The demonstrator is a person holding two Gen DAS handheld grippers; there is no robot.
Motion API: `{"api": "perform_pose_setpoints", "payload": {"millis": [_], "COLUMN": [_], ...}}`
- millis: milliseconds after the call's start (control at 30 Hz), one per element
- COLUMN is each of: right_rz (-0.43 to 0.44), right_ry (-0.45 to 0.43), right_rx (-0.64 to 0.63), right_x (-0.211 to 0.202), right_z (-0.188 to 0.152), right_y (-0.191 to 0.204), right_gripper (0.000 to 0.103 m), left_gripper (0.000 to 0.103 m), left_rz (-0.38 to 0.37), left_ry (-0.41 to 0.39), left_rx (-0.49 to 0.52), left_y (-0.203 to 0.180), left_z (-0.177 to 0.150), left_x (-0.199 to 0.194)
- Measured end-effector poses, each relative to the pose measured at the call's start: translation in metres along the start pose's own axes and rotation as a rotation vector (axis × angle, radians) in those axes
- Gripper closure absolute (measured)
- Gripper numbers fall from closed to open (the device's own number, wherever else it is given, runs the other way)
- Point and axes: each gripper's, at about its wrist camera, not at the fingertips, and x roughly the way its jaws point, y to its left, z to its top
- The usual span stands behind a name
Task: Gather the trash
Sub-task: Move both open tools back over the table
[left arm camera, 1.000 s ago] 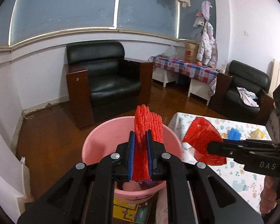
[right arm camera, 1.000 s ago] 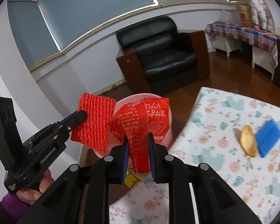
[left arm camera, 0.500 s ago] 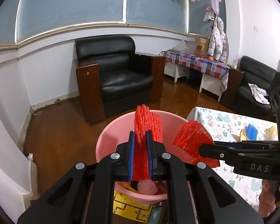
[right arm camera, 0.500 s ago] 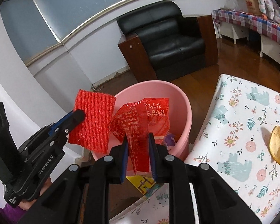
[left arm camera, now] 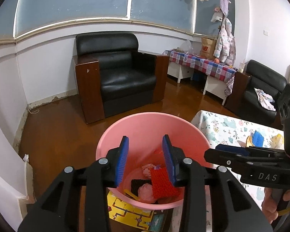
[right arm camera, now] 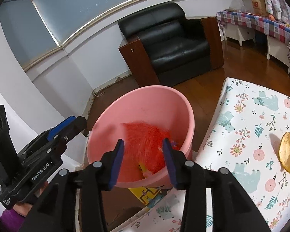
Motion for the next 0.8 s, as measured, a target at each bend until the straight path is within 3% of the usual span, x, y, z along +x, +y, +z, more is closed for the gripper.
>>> {"api": "perform_pose_setpoints", "payload": {"millis": [333,800], "right_rz": [-0.007,-0.157], "right_ry": [-0.028,-0.077], "right_rx": [0.013,0.088], "right_x": [-0.017,-0.075], "right_z": [-0.004,-0.037], "right_y": [-0.004,-0.047], "right_gripper": [0.061,0.061], "left_gripper": [0.067,0.067], "left_rz": [-0.044,-0.124], "left_ry": [0.024,0.044], "left_rx": [-0.039,0.034], "left_y": [-0.004,-0.048], "left_z": [0.001,-0.004], "left_x": [-0.005,-0.014]}}
